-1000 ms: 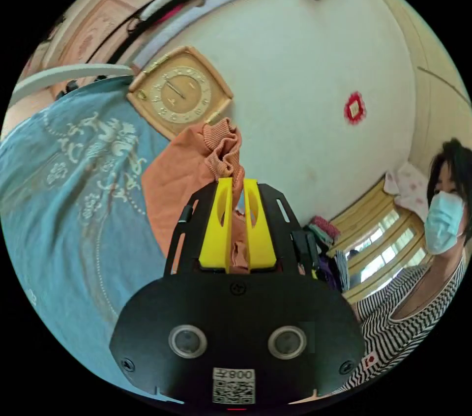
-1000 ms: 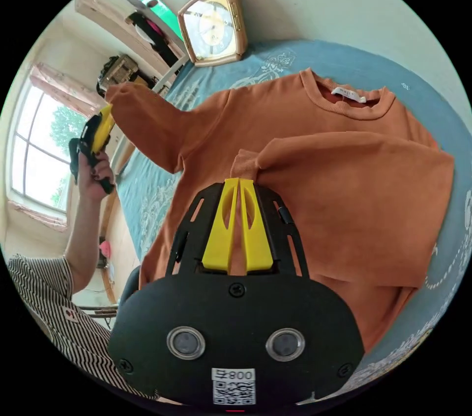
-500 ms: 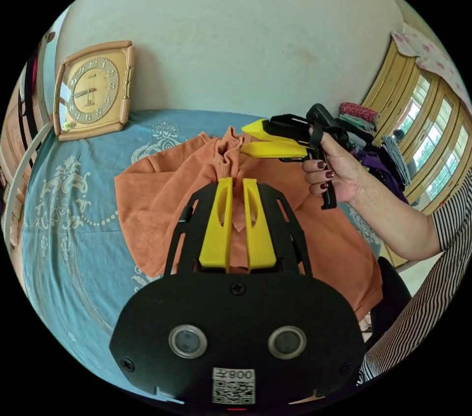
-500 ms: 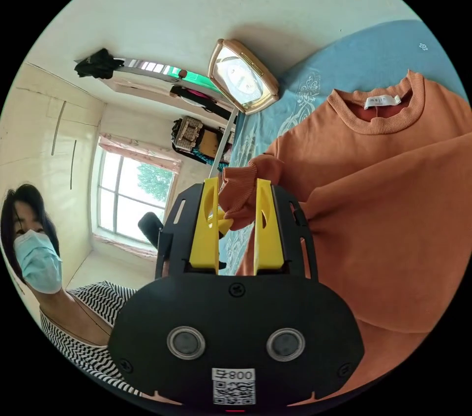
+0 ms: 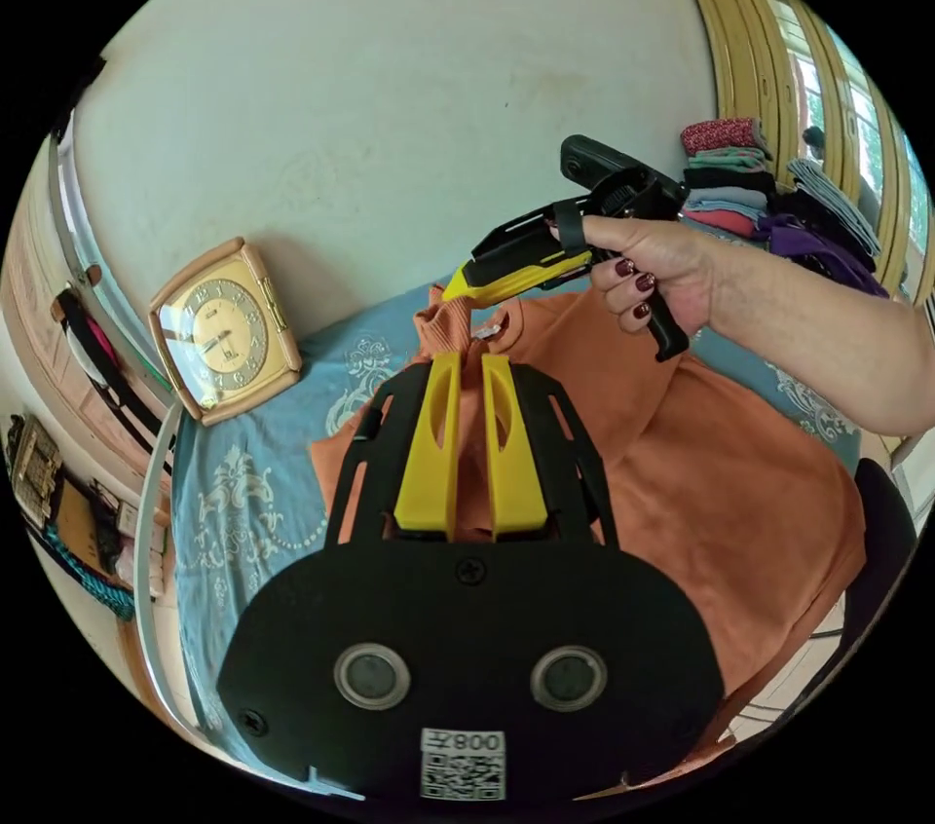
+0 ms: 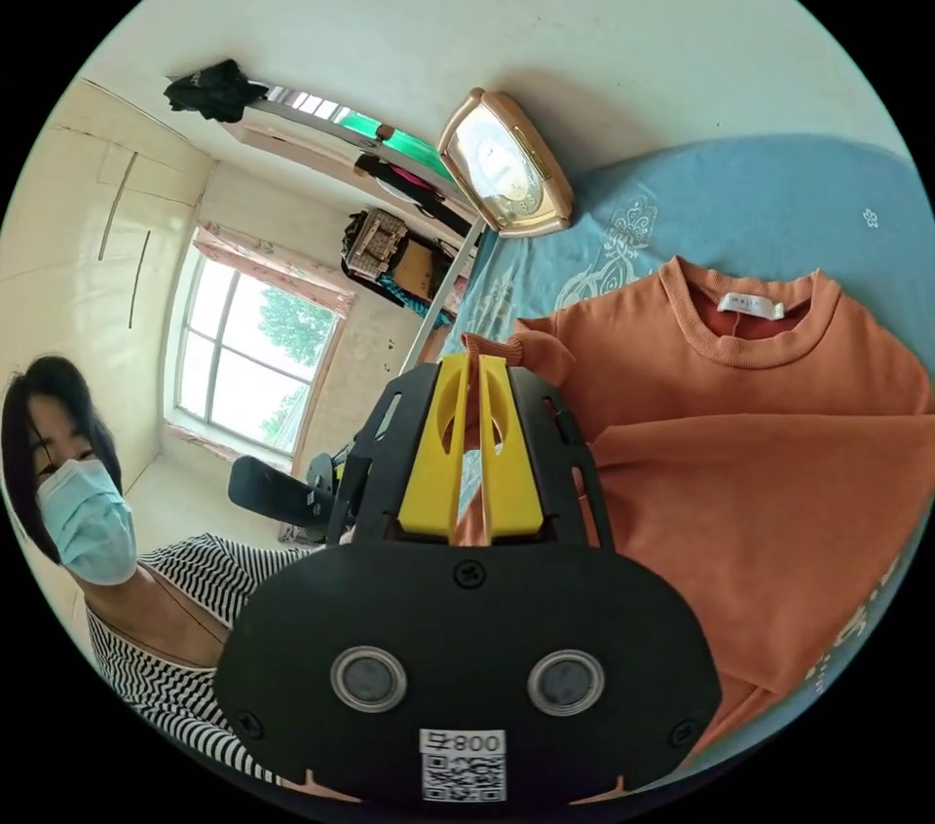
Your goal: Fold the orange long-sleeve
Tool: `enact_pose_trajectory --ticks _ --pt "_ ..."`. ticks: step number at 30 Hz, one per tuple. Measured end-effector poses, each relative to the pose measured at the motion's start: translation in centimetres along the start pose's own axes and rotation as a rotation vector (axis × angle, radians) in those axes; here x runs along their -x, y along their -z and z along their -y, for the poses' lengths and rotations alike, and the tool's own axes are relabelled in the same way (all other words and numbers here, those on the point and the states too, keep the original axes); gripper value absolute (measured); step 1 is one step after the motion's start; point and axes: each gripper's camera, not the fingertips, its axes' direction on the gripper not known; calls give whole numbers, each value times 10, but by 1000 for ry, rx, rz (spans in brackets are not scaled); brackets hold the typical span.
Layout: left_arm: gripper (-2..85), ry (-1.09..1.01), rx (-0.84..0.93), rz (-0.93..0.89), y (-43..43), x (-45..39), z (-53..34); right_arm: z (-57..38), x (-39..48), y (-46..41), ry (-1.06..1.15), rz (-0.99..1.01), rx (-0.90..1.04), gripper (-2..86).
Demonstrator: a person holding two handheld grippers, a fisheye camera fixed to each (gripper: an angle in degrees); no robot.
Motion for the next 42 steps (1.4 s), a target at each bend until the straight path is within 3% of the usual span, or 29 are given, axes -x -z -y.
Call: enact_pose_trajectory --ticks 6,11,18,24,28,32,35,42 --pt "31 -68 -48 -42 -18 -61 26 -30 -33 68 -12 -35 -39 90" --pt "35 -111 62 -127 -63 -113 25 -78 -93 97 -161 -53 -53 109" --pt "41 -125 27 -149 -75 -133 37 -99 -104 140 -118 10 -155 129" --pt "60 -106 105 -233 -116 -137 45 -106 -128 153 -157 -142 -126 140" --pt "75 -10 99 -297 -107 -113 31 -125 -162 159 -264 -119 -135 145" --pt "90 200 162 -85 -89 -50 -14 -124 -163 171 -255 -77 -178 149" --pt "116 326 270 -21 -99 -1 -48 -113 -153 176 -223 -71 -177 150" --pt "109 349 255 -37 -98 31 -65 -102 -140 186 -218 -101 -162 152"
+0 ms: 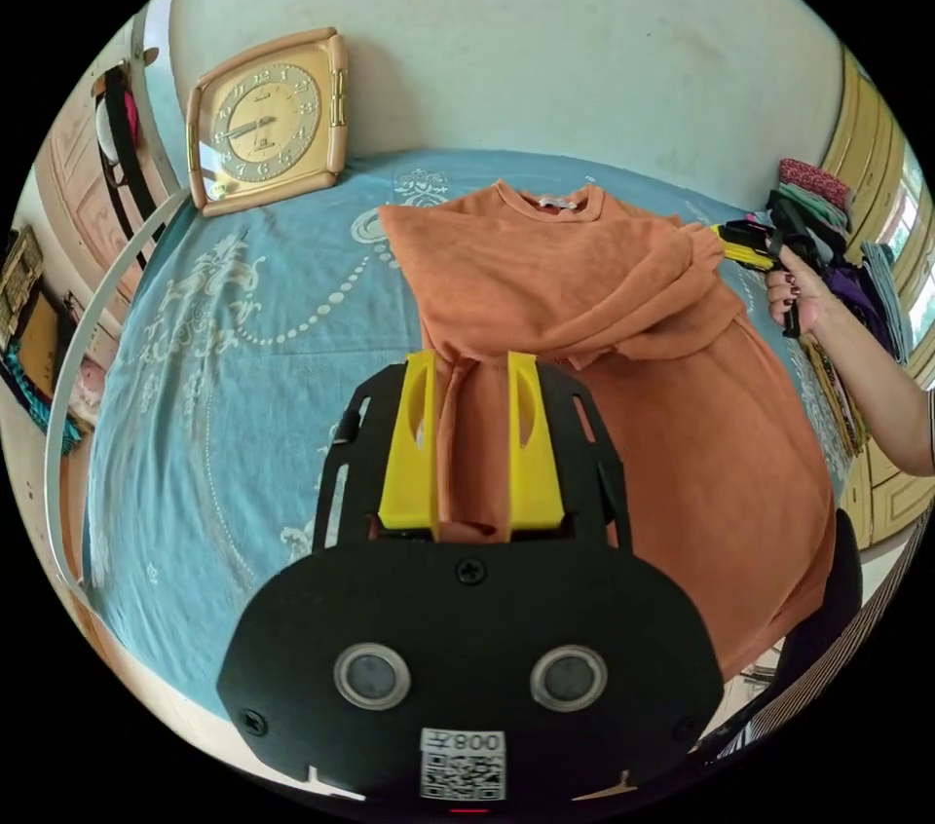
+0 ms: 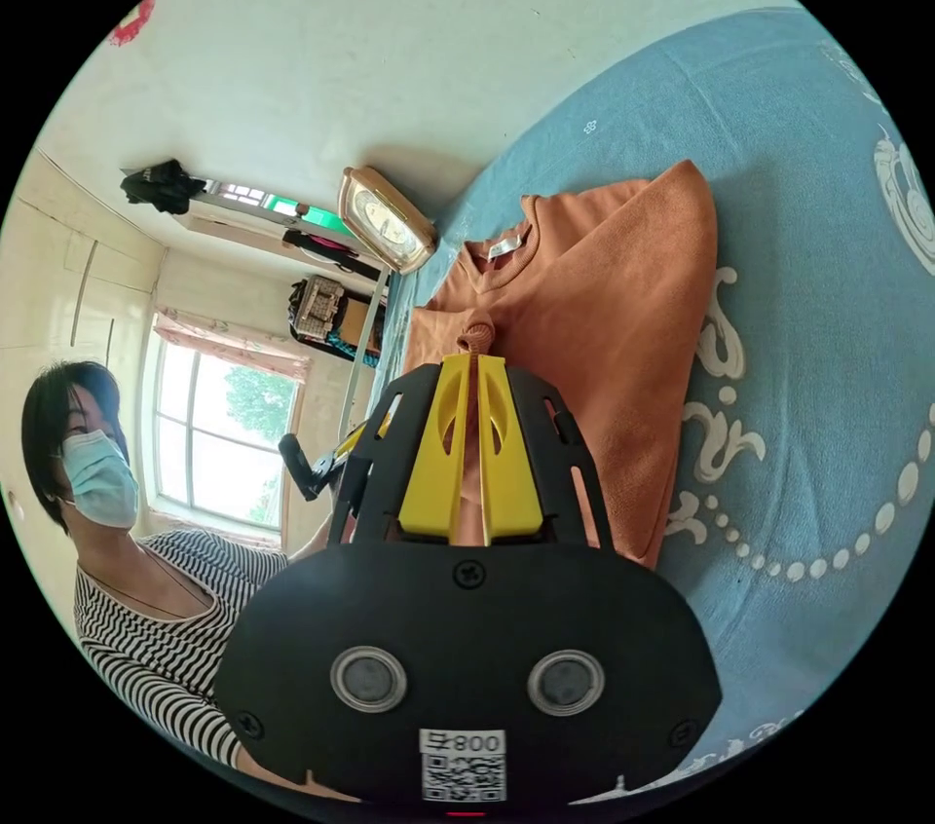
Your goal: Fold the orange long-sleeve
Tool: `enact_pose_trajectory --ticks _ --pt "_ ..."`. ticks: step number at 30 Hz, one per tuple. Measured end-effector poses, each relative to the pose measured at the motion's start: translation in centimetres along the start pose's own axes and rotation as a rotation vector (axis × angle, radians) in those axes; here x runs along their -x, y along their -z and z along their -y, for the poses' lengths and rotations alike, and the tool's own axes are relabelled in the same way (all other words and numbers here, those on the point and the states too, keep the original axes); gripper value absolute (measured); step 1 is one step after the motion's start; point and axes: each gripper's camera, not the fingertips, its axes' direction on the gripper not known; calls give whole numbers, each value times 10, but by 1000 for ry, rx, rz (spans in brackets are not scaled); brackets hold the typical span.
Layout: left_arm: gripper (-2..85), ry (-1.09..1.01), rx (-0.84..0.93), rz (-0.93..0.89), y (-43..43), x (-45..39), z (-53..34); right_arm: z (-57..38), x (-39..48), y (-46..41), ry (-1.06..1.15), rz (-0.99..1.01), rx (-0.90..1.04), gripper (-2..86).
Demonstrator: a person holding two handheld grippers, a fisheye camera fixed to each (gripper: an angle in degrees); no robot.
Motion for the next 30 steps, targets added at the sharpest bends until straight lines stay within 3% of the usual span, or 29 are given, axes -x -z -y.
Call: enact_pose_trajectory --ticks 6,10,14,18,22,27,30 --pt "58 -78 158 89 -37 15 13 -6 10 4 -2 22 -2 152" --pt "30 -75 77 86 -19 25 13 -18 25 17 33 32 -34 150" --pt "12 68 117 77 -31 51 -8 -36 12 2 -32 -37 40 147" --pt "5 151 19 -5 -12 62 -15 -54 9 -1 -68 -3 32 143" --pt "4 30 -90 -164 0 29 9 -60 32 11 -49 -40 -13 136" --pt "3 -134 0 -212 -38 -23 31 -76 85 27 47 -82 -137 126" --pt "2 -165 72 -162 -62 -37 21 -77 123 -7 161 -135 4 119"
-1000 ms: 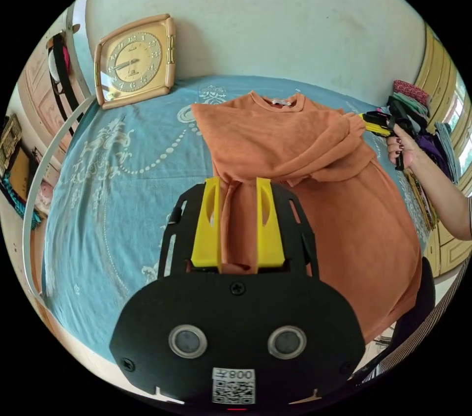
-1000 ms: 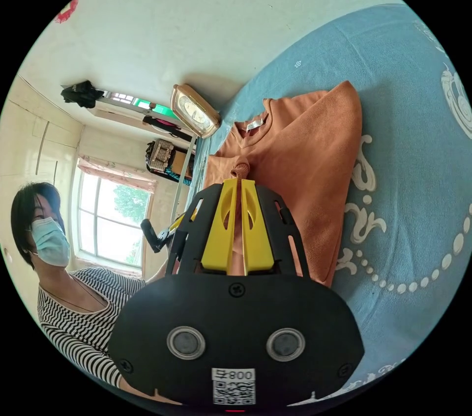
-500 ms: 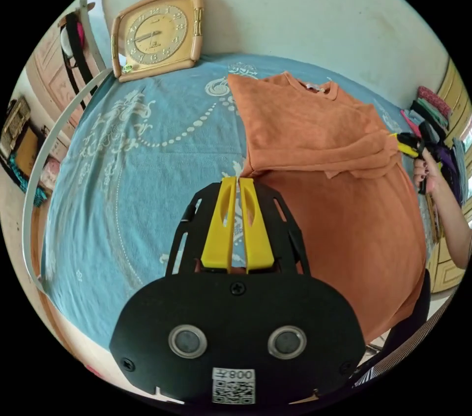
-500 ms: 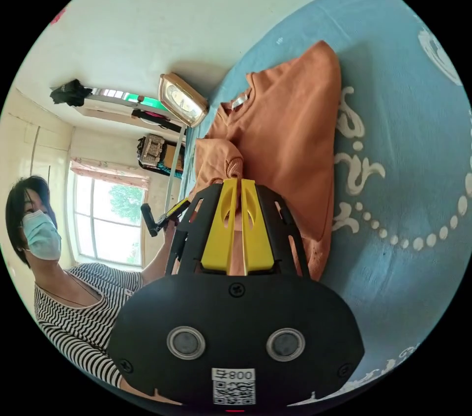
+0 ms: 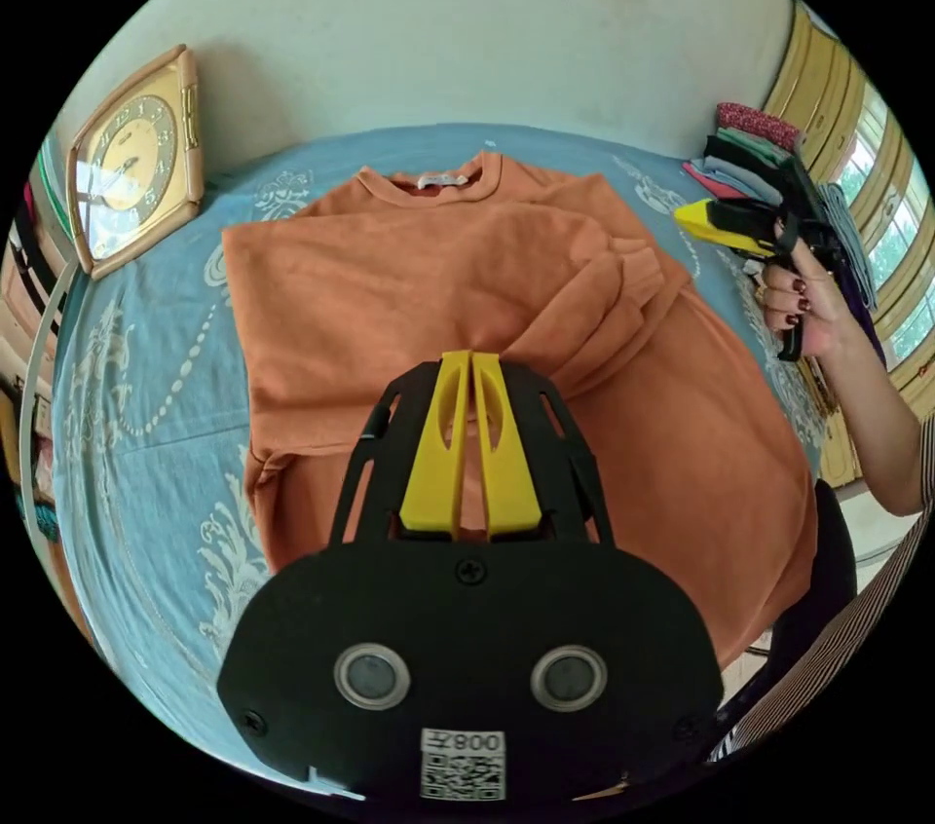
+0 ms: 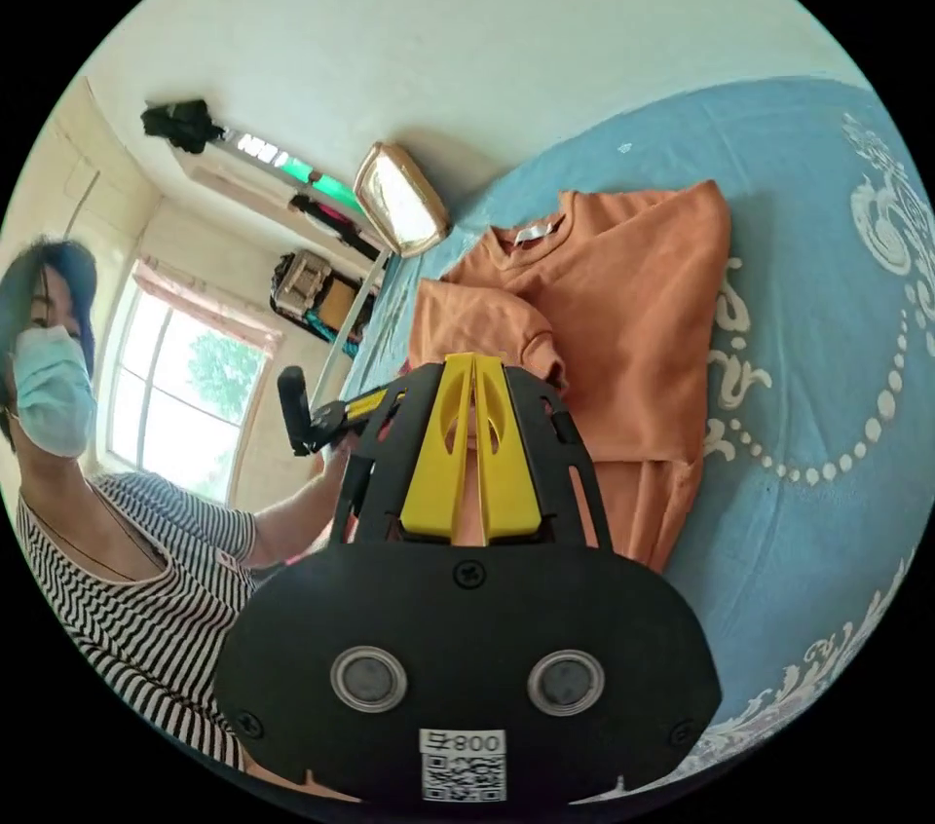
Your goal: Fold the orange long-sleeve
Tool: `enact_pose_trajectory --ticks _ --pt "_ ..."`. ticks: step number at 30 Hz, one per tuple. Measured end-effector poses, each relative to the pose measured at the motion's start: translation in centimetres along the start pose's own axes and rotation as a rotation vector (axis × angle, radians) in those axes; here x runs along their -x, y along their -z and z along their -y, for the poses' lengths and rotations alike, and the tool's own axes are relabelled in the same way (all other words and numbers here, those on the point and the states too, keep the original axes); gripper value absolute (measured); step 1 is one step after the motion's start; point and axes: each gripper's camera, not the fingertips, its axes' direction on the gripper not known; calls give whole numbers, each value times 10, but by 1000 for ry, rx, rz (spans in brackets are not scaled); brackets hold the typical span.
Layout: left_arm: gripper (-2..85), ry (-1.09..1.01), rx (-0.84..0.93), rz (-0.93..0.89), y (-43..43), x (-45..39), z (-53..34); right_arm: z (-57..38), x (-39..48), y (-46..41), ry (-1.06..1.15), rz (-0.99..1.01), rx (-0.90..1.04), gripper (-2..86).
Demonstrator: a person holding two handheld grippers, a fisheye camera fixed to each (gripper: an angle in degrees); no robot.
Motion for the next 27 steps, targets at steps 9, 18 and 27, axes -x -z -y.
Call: enact_pose_trajectory --ticks 9,18,27 --pt "2 36 -84 -122 27 10 -20 -40 40 -71 49 -183 378 84" --pt "2 -93 33 -299 -18 -30 13 4 100 -23 110 -176 165 27" --pt "0 -112 75 -289 -28 -41 -30 5 86 -33 -26 -288 214 18"
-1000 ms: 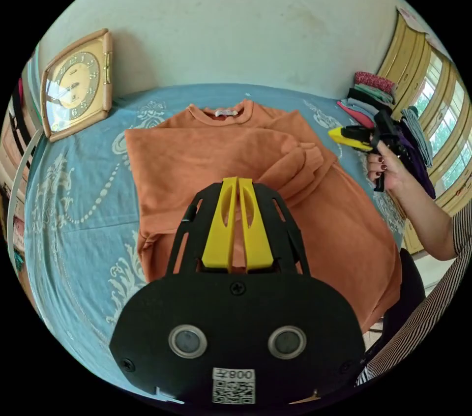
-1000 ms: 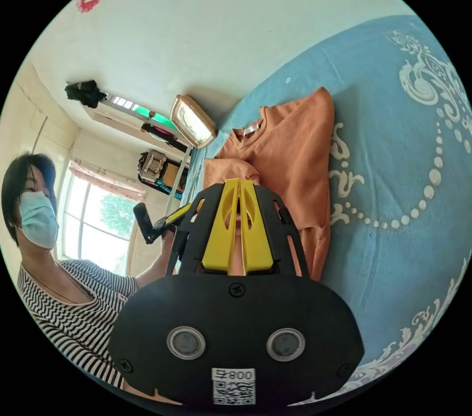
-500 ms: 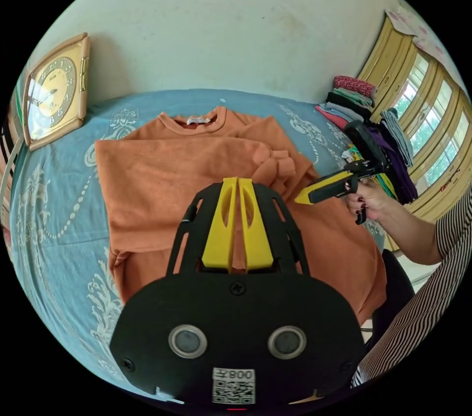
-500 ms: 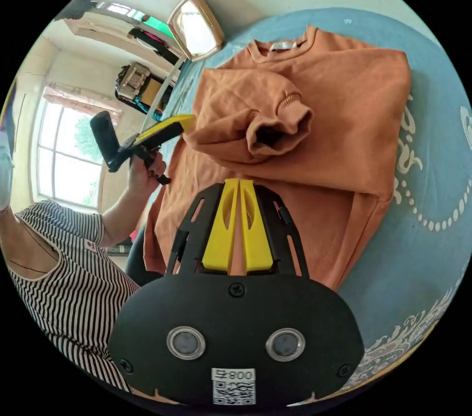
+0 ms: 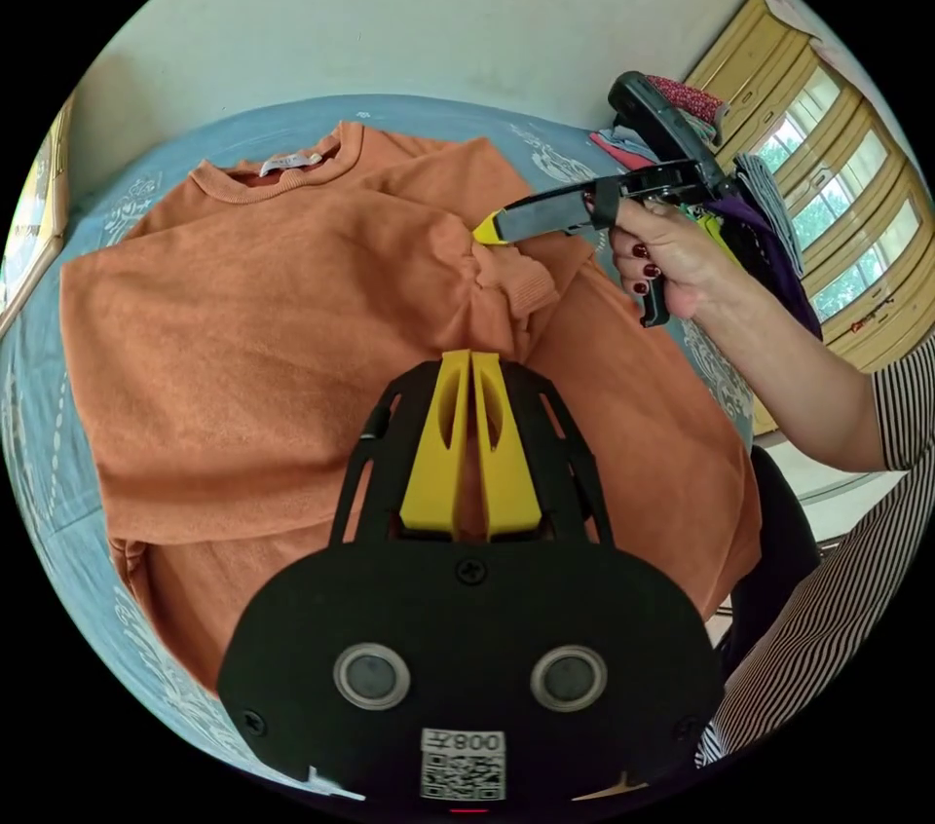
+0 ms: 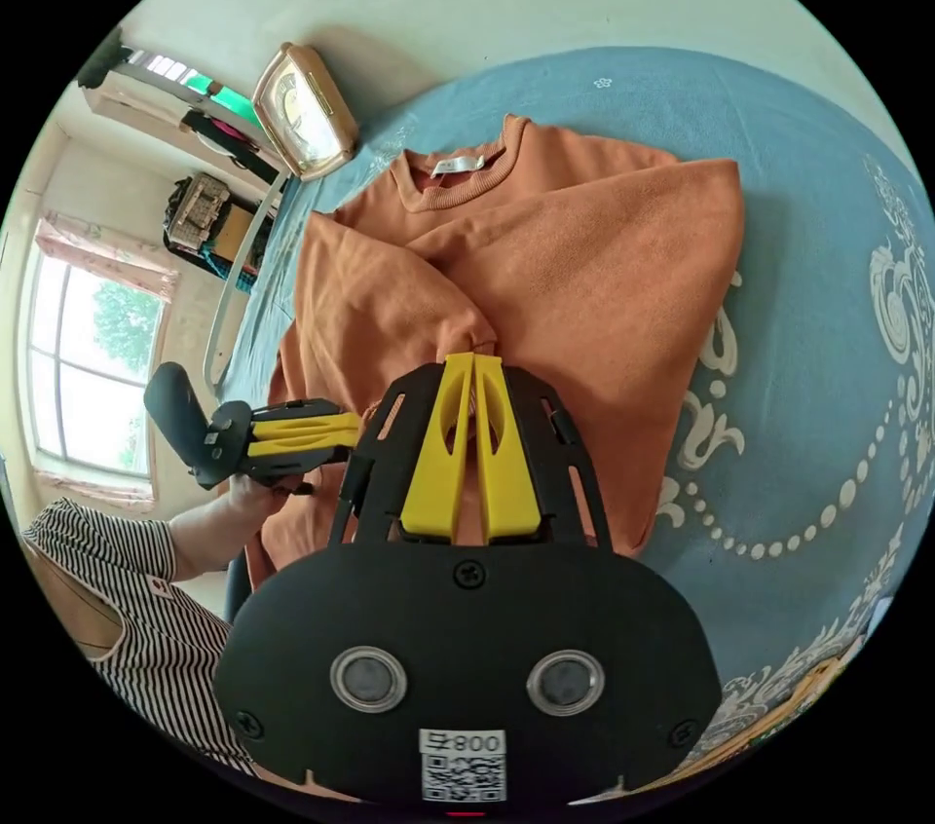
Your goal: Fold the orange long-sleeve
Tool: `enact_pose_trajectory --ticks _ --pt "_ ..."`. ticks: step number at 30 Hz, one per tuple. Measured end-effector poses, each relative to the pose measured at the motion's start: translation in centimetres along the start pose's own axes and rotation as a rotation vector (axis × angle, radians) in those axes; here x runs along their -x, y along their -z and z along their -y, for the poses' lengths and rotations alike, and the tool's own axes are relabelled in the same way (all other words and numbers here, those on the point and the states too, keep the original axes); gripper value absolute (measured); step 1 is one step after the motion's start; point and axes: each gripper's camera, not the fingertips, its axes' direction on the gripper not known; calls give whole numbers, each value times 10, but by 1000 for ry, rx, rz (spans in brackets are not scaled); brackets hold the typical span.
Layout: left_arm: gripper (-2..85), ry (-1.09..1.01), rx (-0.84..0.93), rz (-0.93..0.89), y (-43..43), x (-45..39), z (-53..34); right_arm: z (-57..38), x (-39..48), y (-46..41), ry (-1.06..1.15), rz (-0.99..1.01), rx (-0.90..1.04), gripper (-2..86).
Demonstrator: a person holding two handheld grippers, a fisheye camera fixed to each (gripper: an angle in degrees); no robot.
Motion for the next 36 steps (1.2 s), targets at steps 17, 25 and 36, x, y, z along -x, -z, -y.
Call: enact_pose_trajectory --ticks 17,25,36 --pt "2 78 7 68 43 -5 -57 -73 70 65 38 29 53 3" --pt "3 283 -71 -33 128 15 -155 -164 77 171 -81 135 -30 1" --pt "53 708 -116 -154 250 12 -377 -398 89 297 -328 251 -105 5"
